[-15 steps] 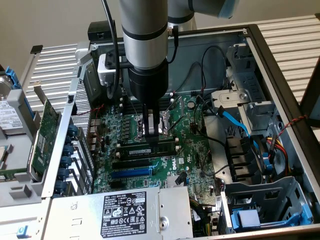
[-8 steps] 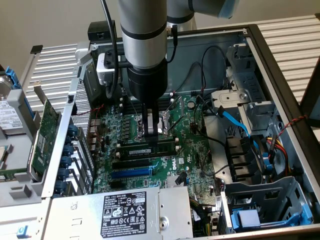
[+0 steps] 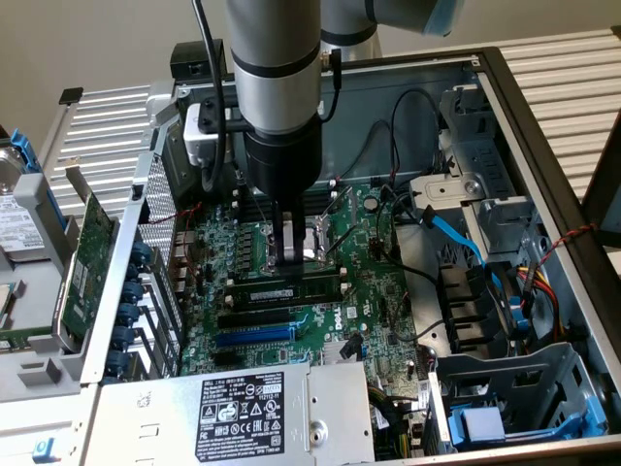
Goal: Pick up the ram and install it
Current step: 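Press down the ram until it locks into place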
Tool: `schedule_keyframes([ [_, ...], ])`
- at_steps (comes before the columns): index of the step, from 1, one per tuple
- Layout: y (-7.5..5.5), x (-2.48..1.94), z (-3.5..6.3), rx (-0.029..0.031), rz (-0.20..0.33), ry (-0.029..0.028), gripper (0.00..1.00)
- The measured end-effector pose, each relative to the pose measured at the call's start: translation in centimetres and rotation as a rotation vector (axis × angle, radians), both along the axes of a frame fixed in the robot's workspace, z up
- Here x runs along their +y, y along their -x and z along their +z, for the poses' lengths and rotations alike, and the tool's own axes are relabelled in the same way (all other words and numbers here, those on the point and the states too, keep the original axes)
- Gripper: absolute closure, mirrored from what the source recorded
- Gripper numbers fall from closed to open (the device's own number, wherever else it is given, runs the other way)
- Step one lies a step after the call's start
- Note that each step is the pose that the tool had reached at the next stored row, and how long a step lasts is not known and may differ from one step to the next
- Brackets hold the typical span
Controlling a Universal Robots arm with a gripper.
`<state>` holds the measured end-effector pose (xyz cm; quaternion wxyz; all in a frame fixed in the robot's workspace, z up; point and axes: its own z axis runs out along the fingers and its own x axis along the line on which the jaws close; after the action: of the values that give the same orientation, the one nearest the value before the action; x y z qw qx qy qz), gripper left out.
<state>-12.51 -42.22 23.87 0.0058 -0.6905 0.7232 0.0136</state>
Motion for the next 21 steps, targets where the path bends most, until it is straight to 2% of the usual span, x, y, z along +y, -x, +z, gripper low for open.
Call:
schedule_keyframes([
  [6,0.17,-0.04,0.05,0.0,0.0,-0.0012,0.73],
  [7,0.25,-0.04,0.04,-0.0002,0.0,-0.0014,0.76],
  [8,0.36,-0.04,0.05,-0.0001,0.0,-0.0014,0.82],
  [9,0.44,-0.04,0.06,0.0,0.0,-0.0013,0.82],
  [10,0.5,-0.03,0.05,-0.0001,0.0,-0.0013,0.89],
  [21,0.59,0.08,-0.11,0.001,0.0,0.0001,0.89],
])
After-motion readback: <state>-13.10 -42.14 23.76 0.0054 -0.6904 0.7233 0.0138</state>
